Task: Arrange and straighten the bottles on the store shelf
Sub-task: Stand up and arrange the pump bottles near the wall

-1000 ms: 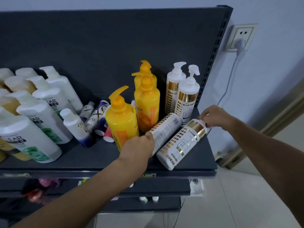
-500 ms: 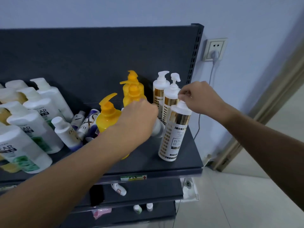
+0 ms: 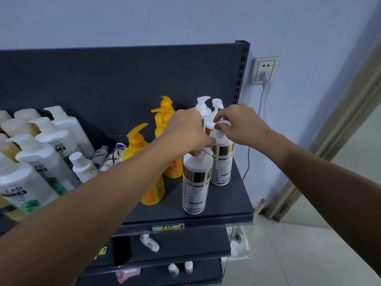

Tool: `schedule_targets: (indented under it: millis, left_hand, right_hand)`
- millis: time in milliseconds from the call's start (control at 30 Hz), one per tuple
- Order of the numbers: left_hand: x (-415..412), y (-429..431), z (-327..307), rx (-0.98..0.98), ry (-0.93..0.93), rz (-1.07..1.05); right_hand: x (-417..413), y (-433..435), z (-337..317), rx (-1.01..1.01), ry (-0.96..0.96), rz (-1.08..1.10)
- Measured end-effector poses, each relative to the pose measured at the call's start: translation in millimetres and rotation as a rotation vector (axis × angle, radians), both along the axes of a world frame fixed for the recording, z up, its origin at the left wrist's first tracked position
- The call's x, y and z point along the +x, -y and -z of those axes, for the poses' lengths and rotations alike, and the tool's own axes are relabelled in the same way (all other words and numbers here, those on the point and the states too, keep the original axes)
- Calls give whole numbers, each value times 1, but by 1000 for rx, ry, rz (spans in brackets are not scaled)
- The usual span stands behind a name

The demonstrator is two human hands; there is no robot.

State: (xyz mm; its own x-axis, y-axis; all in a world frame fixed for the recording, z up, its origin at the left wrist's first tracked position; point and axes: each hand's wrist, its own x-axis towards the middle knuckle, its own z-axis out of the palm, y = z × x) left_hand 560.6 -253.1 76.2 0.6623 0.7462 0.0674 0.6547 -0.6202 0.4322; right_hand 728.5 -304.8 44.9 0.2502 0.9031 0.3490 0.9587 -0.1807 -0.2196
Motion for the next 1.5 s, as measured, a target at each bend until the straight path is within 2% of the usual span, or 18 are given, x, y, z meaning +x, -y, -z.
schedule_targets:
  millis: [100, 467, 567, 767, 933, 1033, 1167, 1233, 1333, 1400, 1500]
  left_hand:
    - [4, 2, 1, -87, 24, -40]
    - [25, 13, 1, -128, 65, -3]
    - [27, 14, 3, -47, 41, 7]
    - [24, 20, 8, 277, -43, 102]
    - [9, 19, 10, 364, -54, 135]
    - [-21, 4, -2, 419, -57, 86]
    - [-78, -32, -12, 596, 12, -69]
    - [-98, -44, -10, 531, -76, -162]
    - [-110, -52, 5, 330, -223, -252]
    - [-114, -56, 15, 260, -181, -262]
    - [-115, -58, 21, 257, -84, -251]
  right_hand:
    - [1, -4, -1, -12, -24, -40]
    - [6, -10, -19, -98, -111, -80]
    - [7, -11, -19, -119, -118, -76]
    - [1, -11, -26, -183, 1, -102]
    - [-5, -14, -33, -147, 77, -81]
    - [-13, -26, -41, -63, 67, -104]
    - [-32, -55, -47, -43, 46, -173]
    - [-47, -75, -49, -61, 38, -209]
    - [-69, -104, -47, -122, 56, -237]
    - [-79, -120, -40, -185, 82, -240]
    - [-82, -133, -31, -188, 96, -215]
